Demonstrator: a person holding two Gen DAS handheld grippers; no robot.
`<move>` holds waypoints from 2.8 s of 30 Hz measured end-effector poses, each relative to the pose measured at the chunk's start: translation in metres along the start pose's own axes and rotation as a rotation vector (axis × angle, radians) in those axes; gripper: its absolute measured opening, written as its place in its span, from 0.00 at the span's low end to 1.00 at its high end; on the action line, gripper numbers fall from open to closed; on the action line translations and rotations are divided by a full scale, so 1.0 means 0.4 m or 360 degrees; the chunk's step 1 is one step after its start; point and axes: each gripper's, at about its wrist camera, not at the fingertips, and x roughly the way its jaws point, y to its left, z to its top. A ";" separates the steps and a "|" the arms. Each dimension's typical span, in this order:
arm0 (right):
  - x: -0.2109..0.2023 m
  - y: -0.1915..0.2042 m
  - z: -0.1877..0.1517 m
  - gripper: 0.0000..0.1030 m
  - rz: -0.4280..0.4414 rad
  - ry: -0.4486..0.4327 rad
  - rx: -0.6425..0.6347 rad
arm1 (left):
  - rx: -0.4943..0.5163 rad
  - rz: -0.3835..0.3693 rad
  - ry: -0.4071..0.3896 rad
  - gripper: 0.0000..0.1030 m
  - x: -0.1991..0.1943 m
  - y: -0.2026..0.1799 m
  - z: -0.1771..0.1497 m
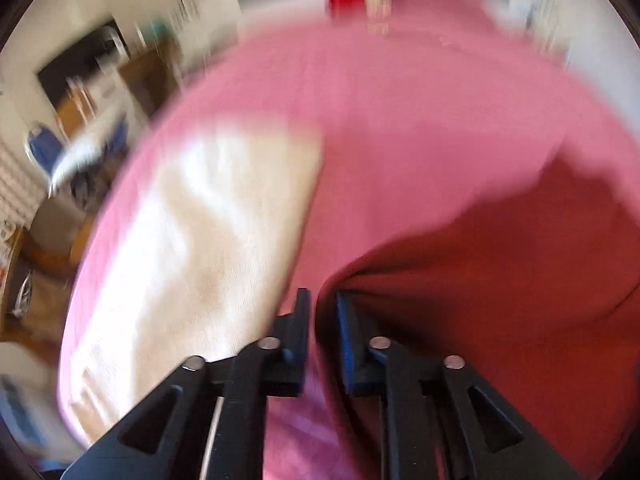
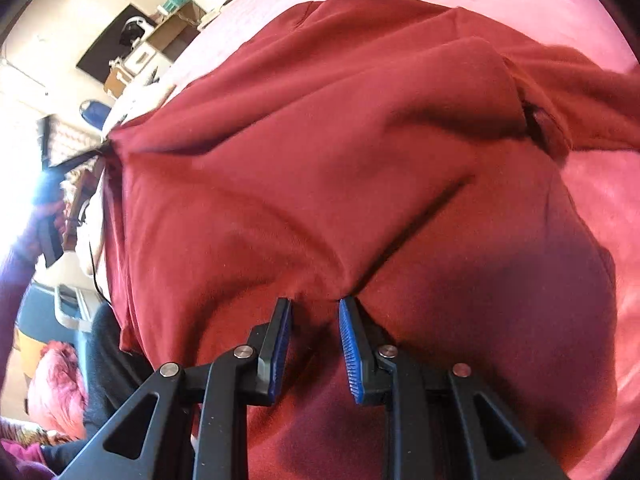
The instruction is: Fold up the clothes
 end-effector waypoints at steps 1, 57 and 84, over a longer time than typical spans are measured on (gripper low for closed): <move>-0.007 0.003 0.020 0.24 0.0001 -0.0008 -0.0019 | 0.0027 0.0005 0.0138 0.17 0.045 -0.003 -0.015; 0.128 0.079 0.980 0.18 -0.0541 -0.0517 -0.0479 | 0.0164 -0.0053 -0.0839 0.11 0.023 -0.392 0.525; -0.114 -0.460 0.466 0.27 -0.1239 -0.0143 -0.0134 | 0.0307 0.0344 -0.0792 0.75 0.149 -0.210 0.192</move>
